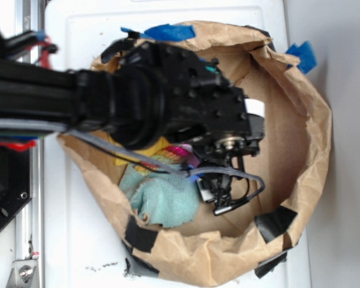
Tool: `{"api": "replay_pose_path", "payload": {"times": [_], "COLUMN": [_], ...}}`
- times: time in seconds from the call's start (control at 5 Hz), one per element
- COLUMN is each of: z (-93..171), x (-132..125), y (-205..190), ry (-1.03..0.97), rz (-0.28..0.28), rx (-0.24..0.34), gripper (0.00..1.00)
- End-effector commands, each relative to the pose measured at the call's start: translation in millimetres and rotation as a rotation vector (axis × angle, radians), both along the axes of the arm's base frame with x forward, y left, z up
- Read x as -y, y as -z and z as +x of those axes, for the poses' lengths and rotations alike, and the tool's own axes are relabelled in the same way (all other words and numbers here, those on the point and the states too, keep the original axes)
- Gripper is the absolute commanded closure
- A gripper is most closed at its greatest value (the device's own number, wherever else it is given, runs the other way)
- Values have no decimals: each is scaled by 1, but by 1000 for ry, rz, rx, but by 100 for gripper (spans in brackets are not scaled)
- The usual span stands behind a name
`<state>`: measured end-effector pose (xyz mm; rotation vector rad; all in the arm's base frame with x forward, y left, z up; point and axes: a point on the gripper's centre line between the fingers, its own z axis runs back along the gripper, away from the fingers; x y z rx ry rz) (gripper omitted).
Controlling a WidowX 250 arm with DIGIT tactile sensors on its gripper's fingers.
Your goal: Grab the multicolored rope.
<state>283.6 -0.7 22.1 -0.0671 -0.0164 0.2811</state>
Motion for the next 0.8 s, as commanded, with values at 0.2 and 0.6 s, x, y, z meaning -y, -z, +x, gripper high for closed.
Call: {"api": "replay_pose_path", "payload": {"times": [0.2, 0.6], "z": [2, -5], "x": [-1, -16], "y": [-24, -41], "ry": [-13, -39], "rz": [17, -17], "rx": [65, 88], "gripper": [100, 100]}}
